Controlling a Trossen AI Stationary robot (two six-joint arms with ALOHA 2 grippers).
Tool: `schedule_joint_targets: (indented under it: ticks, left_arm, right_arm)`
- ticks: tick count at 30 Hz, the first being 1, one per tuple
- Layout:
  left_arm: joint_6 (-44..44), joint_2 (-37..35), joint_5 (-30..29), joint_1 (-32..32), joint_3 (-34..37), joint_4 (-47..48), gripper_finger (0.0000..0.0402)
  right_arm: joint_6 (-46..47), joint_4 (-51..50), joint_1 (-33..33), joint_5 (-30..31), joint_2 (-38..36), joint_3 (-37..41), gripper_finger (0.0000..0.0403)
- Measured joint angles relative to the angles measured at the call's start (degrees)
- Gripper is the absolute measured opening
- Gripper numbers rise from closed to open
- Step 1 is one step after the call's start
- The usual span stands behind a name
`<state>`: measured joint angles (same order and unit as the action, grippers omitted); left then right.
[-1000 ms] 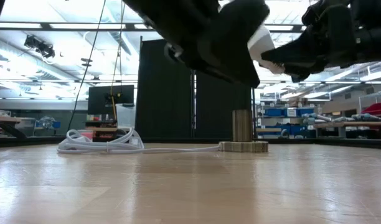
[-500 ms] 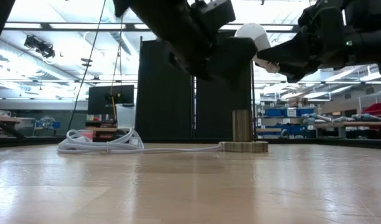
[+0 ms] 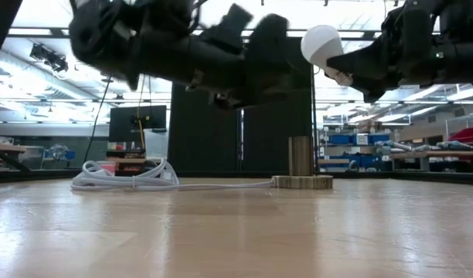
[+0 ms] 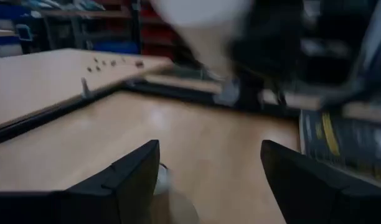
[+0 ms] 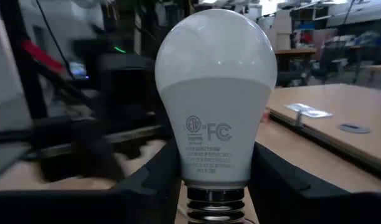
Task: Screw lightbulb
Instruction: Insert the white lightbulb into the silver lamp
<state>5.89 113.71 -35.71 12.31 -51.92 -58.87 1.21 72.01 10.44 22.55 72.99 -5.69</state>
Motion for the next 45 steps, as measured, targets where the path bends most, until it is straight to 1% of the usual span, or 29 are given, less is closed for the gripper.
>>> schedule_joint_targets:
  ticks: [3, 5, 10, 12, 15, 17, 20, 23, 29, 32, 36, 39, 42, 45]
  left_arm:
    - [1.8, -0.3, -0.2, -2.2, 4.8, -11.3, 0.0284]
    - [1.8, -0.5, -0.1, -3.1, 6.2, -15.5, 0.0284]
    - [1.4, -0.5, 1.9, -4.3, 5.3, -15.6, 0.0284]
    - [0.4, -0.6, 1.4, -4.4, 4.9, -15.9, 0.0284]
    - [-0.9, -1.3, 1.2, -4.5, 4.3, -15.8, 0.0284]
    - [-1.4, -2.0, 0.7, -4.5, 3.9, -14.9, 0.0284]
    - [-1.5, -2.9, 0.2, -4.9, 3.2, -10.9, 0.0284]
    - [-1.4, -3.0, 0.2, -5.2, 2.4, -7.8, 0.0284]
    - [-1.5, -3.3, -0.2, -5.2, 1.2, -6.0, 0.0284]
    - [-2.6, -3.7, -1.7, -5.0, 1.3, -5.0, 0.0284]
    - [-4.7, -5.7, -6.8, -3.7, 1.4, -0.3, 0.0284]
    - [-5.5, -7.4, -5.2, -3.3, 1.4, 2.6, 0.0284]
    - [-2.4, -8.1, -2.2, -3.3, 1.4, 6.7, 0.0284]
    - [0.8, -8.1, 2.0, -3.4, 1.4, 11.4, 0.0284]
  right_arm:
    - [2.6, 0.0, -0.7, -2.8, 0.0, -0.8, 0.0165]
    - [3.3, -0.4, -1.3, -4.1, 0.1, -1.6, 0.0165]
    - [3.3, -0.9, -3.4, -5.2, 3.2, -3.3, 0.0165]
    - [3.3, -0.6, -4.2, -6.4, 4.9, -3.8, 0.0165]
    - [3.7, 2.4, -4.8, -7.6, 7.8, -4.1, 0.0165]
    - [3.7, 5.0, -5.0, -7.7, 9.7, -4.1, 0.0165]
    - [3.8, 8.3, -5.1, -8.2, 12.5, -4.6, 0.0165]
    - [3.8, 9.2, -5.1, -9.0, 15.4, -5.9, 0.0165]
    - [3.8, 9.2, -5.3, -9.9, 20.2, -8.8, 0.0165]
    - [3.9, 9.2, -6.1, -10.3, 20.6, -8.6, 0.0165]
    - [5.4, 8.8, -7.2, -10.4, 18.2, -6.7, 0.0165]
    - [6.5, 5.1, -8.4, -11.1, 15.8, -6.7, 0.0165]
    - [6.7, -3.5, -10.1, -13.5, 13.4, -8.2, 0.0165]
    - [5.5, -12.2, -11.1, -14.4, 10.8, -9.9, 0.0165]
